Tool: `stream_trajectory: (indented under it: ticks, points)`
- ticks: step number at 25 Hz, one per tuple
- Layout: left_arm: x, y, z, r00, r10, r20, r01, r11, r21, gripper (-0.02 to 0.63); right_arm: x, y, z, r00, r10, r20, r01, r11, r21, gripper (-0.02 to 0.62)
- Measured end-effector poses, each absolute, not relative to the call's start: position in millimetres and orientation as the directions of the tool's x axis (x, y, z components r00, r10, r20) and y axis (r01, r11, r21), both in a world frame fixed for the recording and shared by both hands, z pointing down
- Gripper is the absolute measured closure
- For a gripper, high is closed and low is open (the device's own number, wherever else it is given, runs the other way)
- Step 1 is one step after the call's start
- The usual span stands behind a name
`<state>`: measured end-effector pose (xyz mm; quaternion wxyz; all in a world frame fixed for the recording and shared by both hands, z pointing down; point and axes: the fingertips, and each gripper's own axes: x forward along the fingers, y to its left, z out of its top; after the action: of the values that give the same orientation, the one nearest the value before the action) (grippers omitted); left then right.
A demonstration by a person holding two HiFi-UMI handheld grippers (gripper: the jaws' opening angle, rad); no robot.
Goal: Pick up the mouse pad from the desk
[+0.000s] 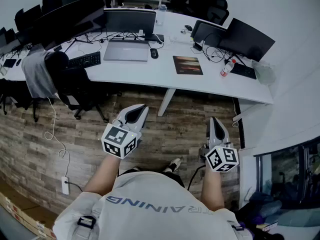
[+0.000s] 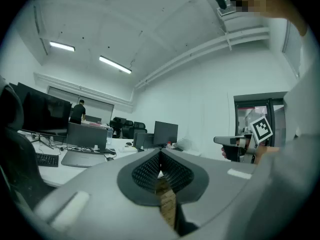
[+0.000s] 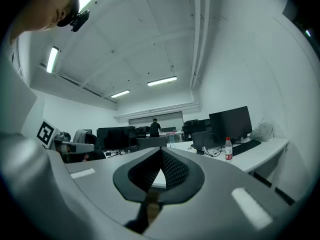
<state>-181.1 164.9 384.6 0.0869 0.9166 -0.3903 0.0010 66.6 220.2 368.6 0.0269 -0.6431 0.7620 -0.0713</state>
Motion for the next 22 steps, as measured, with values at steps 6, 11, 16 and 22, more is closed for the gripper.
stream_trajectory:
  ticks: [6,11,16,22]
  points:
    - [-183.7,164.4,379.1,0.691,-0.719,0.066,-0.72,-0.679,0.141,0.606,60.9,217.3,361.1,-0.189,-0.981,0.042,-0.975,0.183,-0.125,0.58]
    - [-186.1,167.4,378.1,0.696,-0.715,0.071,-0.716,-0.683,0.143,0.606,59.2,218.5,361.3,-0.19,-0.98,0.052,-0.976,0.183,-0.117,0.58]
    - [-192.4,169.1,378.2,0.693,-0.718,0.069,-0.718,-0.679,0.15,0.606,53.9,216.8,360.9,-0.191,-0.98,0.053,-0.975,0.184,-0.121,0.58]
    - [-198.8,169.8,378.9,0.691,-0.721,0.058,-0.719,-0.676,0.159,0.606,52.3,213.8,362.0,-0.182,-0.983,0.039,-0.971,0.173,-0.162,0.578]
